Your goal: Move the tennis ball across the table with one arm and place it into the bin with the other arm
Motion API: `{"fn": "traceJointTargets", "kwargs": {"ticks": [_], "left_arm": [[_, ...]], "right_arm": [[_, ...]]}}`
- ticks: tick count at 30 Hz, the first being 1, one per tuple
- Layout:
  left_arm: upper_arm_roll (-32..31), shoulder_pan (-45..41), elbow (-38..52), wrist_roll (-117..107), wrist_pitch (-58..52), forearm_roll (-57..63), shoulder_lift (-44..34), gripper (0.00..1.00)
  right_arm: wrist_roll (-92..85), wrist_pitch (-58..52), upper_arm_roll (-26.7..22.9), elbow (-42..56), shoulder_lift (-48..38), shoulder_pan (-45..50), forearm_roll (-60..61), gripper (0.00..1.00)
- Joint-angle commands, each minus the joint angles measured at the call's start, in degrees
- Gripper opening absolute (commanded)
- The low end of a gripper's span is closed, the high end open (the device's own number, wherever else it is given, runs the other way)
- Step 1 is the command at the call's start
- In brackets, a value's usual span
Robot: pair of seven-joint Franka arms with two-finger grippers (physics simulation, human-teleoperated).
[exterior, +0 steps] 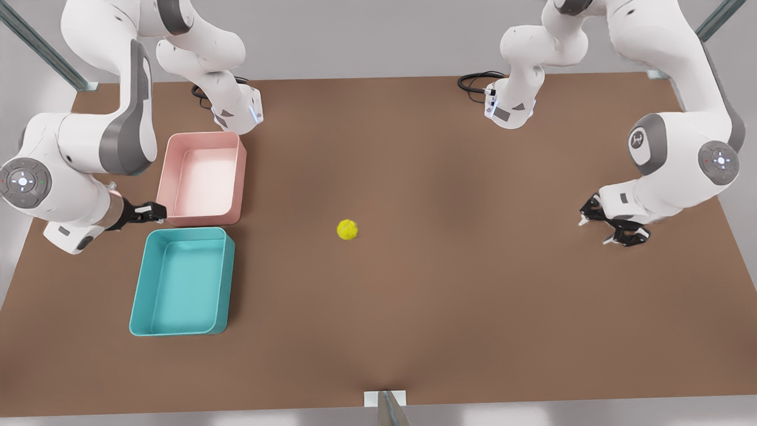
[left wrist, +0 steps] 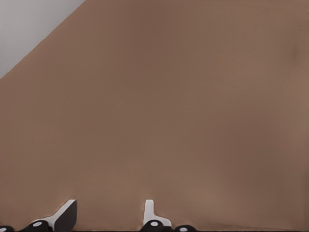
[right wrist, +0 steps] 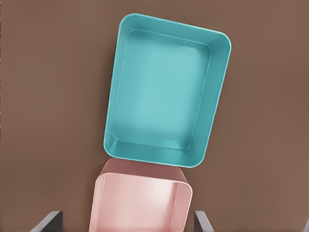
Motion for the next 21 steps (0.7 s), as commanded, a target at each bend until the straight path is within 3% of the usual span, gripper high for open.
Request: {"fn": "traceJointTargets", "kwargs": {"ticks": [1,4,9,16,21], "left_arm": [[-1.0,-1.3,2.7,-49.8,-15.3,2.8,0.3,1.0],[-0.8,-0.8,4.3,-49.8,-17.7,3.0,-0.3,1.0],[-3.2,-1.0,5.3,-50.3,-19.9,3.0,-2.0,1.0],[-3.1,-1.0,5.3,-50.3,-19.7,3.1,-1.2,1.0],[-3.1,-1.0,5.2,-50.3,-19.6,3.2,-0.9,1.0]], "right_arm": [[0.7,1.8,0.0,0.5,1.2,1.9,2.5,1.0],[9.9,7.3,0.0,2.3,5.8,11.0,2.9,1.0],[30.4,20.1,0.0,0.5,13.5,16.8,7.4,1.0],[38.0,43.5,0.0,-22.0,9.0,21.0,8.4,1.0],[40.3,52.5,0.0,-37.5,2.7,23.7,8.4,1.0]]}}
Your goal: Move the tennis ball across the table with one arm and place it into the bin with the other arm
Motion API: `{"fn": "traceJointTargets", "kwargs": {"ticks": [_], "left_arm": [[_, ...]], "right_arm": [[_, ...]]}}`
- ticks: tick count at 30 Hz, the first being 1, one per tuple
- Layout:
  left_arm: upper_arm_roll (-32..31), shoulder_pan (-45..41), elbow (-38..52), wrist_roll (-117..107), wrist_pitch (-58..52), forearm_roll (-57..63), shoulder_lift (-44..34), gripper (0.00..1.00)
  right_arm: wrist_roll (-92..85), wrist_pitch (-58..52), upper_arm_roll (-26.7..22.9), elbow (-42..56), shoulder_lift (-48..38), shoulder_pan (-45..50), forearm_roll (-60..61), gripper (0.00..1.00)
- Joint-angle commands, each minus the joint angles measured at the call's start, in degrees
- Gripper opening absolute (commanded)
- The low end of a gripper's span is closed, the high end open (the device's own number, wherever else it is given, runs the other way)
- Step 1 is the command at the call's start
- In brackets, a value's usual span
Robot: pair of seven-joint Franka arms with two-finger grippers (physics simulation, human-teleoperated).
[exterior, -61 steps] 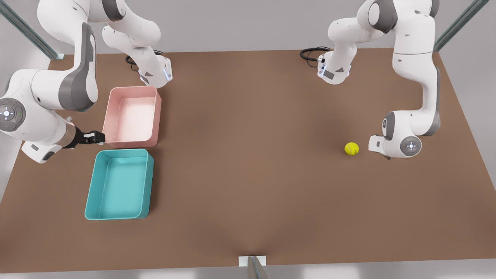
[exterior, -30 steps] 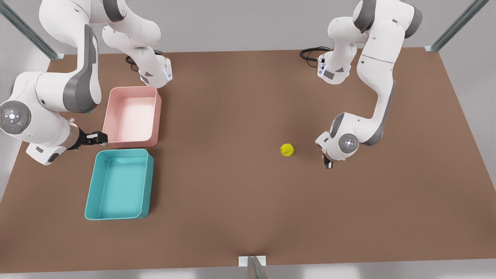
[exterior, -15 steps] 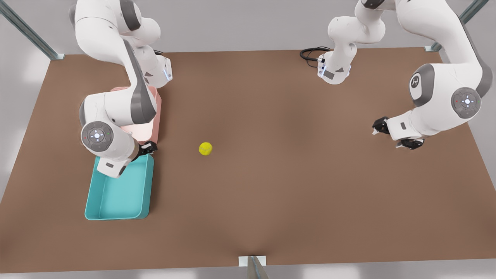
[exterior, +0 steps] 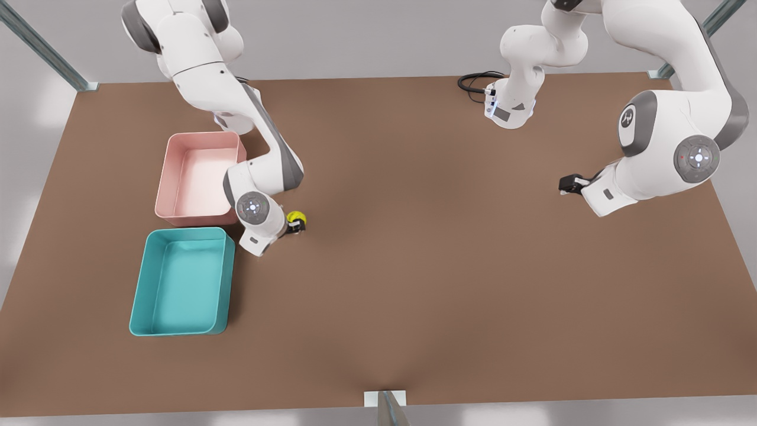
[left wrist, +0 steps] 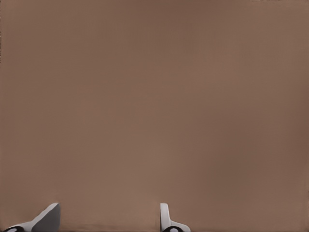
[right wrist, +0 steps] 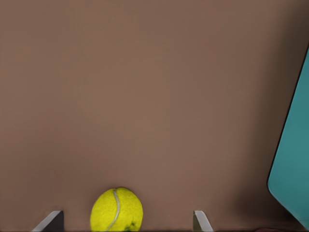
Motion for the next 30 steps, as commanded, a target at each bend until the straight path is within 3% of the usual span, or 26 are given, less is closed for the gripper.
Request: {"fn": "traceJointTargets", "kwargs": {"ticks": [1,7,30], "left_arm": [[0.0,-0.1,0.0,-15.7,-0.6,0.0,0.1,1.0],[0.0,-0.1,-0.1,-15.7,-0.6,0.0,0.2,1.0],[0.0,-0.1,-0.3,-15.7,-0.9,0.0,0.5,1.0]], "right_arm": [[19.8,12.5,0.0,-4.0,-1.8,1.3,0.2,1.0],[23.2,18.4,0.0,-13.2,-4.9,4.4,0.2,1.0],[22.5,25.5,0.0,-18.0,2.3,5.7,-0.1,1.0]]}}
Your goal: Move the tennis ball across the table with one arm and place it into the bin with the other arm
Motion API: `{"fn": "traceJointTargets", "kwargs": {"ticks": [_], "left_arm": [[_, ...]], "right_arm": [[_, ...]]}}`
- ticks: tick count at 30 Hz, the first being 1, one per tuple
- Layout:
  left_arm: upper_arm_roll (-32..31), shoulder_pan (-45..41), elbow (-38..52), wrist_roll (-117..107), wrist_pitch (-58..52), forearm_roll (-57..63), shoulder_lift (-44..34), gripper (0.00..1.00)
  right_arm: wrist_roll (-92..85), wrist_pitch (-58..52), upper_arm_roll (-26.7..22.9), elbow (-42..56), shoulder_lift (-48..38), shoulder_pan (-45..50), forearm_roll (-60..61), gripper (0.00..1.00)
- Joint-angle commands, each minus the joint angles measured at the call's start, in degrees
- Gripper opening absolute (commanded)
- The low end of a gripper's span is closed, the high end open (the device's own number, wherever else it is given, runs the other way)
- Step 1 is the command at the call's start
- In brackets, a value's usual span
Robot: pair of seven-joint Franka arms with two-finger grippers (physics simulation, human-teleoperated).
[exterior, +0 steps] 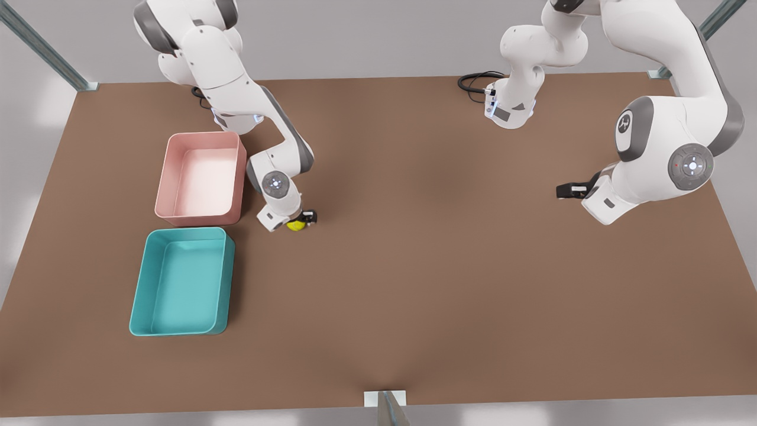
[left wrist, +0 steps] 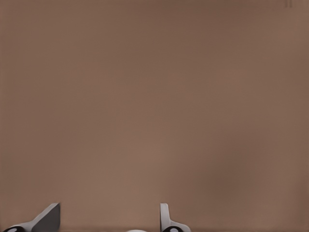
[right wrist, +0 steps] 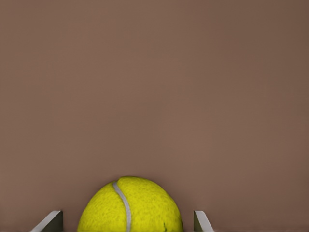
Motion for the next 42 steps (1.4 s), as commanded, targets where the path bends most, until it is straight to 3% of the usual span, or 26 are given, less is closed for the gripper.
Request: {"fn": "traceJointTargets", "kwargs": {"ticks": [1,15,18,19,24,28,31,33,38,39,42], "left_arm": [[0.0,0.0,0.0,-3.0,-0.1,0.0,0.0,1.0],[0.0,-0.2,0.1,-3.0,-0.1,0.1,0.1,1.0],[0.0,-0.2,0.1,-3.0,-0.1,0.1,0.1,1.0],[0.0,-0.2,0.1,-3.0,-0.1,0.1,0.1,1.0],[0.0,-0.2,0.1,-3.0,-0.1,0.1,0.1,1.0],[0.0,-0.3,0.1,-3.0,-0.1,0.1,0.1,1.0],[-0.1,-0.3,0.1,-3.1,-0.1,0.1,0.1,1.0],[-0.1,-0.3,0.1,-3.0,-0.1,0.1,0.1,1.0],[-0.1,-0.4,0.2,-3.1,-0.1,0.1,0.1,1.0],[0.0,-0.3,0.1,-3.1,-0.1,0.0,0.1,1.0],[-0.1,-0.5,0.1,-3.1,-0.1,0.1,0.2,1.0]], "right_arm": [[3.7,1.0,0.0,0.0,0.3,0.1,0.0,1.0],[3.3,1.9,0.0,-0.1,2.4,0.0,-0.3,1.0],[3.3,1.8,0.0,0.0,2.4,0.1,-0.3,0.65],[3.3,1.7,0.0,0.0,2.2,0.1,-0.3,0.64],[-0.3,-0.8,-0.2,1.4,-1.1,-1.4,-0.3,0.64],[-20.5,-8.2,-1.7,10.9,-2.9,-8.8,-0.6,0.64],[-41.4,-10.8,-9.0,22.6,1.0,-10.5,-5.9,0.64],[-52.2,-10.8,-10.9,29.2,4.5,-14.3,-6.0,0.64],[-56.3,-10.1,-11.3,35.5,12.3,-21.4,-5.4,0.64],[-55.8,-10.1,-11.3,35.4,12.6,-21.7,-5.1,1.0],[-54.8,-16.7,-11.1,36.2,12.6,-21.7,3.5,1.0]]}}
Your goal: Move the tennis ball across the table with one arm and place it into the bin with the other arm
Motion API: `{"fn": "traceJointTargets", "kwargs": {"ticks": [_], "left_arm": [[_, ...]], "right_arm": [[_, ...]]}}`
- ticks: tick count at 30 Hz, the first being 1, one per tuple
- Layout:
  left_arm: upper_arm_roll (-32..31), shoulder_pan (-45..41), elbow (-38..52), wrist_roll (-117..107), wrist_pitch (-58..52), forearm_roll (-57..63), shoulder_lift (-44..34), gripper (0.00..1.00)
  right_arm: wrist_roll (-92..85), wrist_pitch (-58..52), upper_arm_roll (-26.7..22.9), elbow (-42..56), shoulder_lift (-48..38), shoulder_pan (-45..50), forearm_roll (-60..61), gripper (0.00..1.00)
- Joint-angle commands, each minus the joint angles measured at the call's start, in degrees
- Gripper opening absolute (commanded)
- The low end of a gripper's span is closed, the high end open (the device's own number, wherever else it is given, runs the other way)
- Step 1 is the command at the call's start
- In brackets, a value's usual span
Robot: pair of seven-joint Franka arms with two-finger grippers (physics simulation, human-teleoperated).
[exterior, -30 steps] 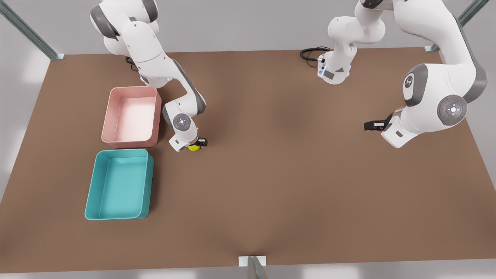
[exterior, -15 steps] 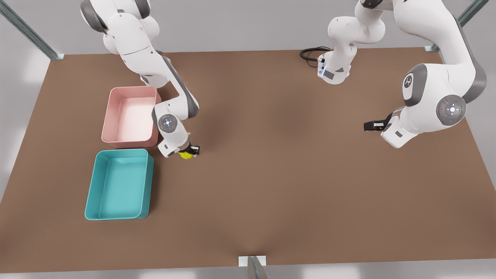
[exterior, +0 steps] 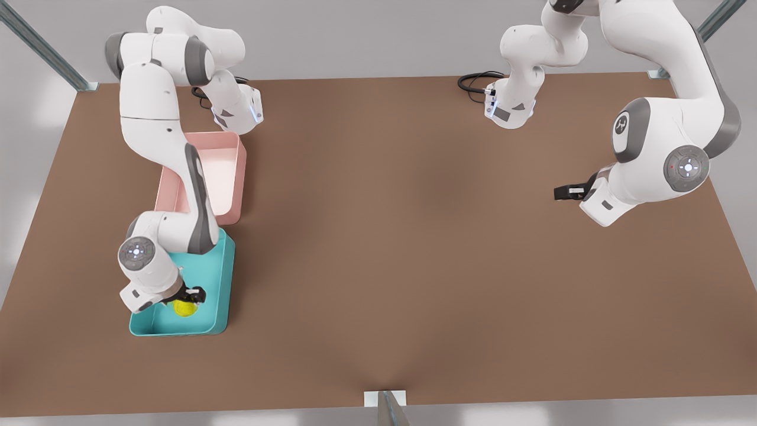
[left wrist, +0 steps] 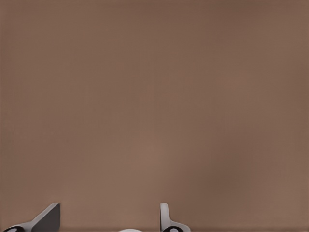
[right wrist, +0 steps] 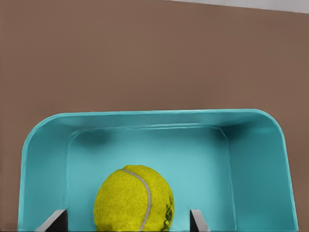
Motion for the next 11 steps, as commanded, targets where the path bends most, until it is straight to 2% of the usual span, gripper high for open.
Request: {"fn": "traceJointTargets", "kwargs": {"ticks": [1,2,4,5,6,7,8,9,11], "left_arm": [[0.0,-0.1,0.0,-0.3,0.0,0.0,-0.1,1.0],[0.0,-0.1,0.0,-0.3,0.0,0.0,-0.1,1.0],[0.0,-0.2,0.0,-0.3,0.0,0.0,-0.1,1.0],[0.0,-0.1,0.0,-0.3,0.0,0.0,-0.1,1.0],[0.0,-0.1,0.0,-0.3,0.0,0.0,-0.1,1.0],[0.0,-0.1,0.0,-0.3,0.0,0.0,-0.1,1.0],[0.1,-0.1,0.0,-0.3,0.0,0.0,-0.1,1.0],[0.1,-0.1,0.0,-0.3,-0.1,-0.1,-0.1,1.0],[0.1,-0.1,0.0,-0.3,-0.2,0.0,-0.1,1.0]], "right_arm": [[-22.4,-12.1,0.0,2.2,-0.2,-0.1,6.5,1.0],[-18.8,-21.1,0.0,4.8,-0.8,0.1,6.9,1.0],[-8.2,-47.0,-0.3,14.2,-5.7,1.3,5.2,1.0],[-7.8,-54.0,-0.3,19.3,-7.3,1.2,2.7,1.0],[-7.5,-58.7,0.6,23.2,-10.0,0.6,-0.1,1.0],[-7.3,-59.4,2.3,21.7,-15.1,0.4,-2.3,1.0],[-4.1,-59.6,9.3,16.3,-22.5,-5.2,-2.3,1.0],[-3.9,-59.3,9.8,11.0,-27.1,-5.9,-2.2,1.0],[-4.0,-59.0,9.8,10.7,-28.2,-6.1,-2.4,1.0]]}}
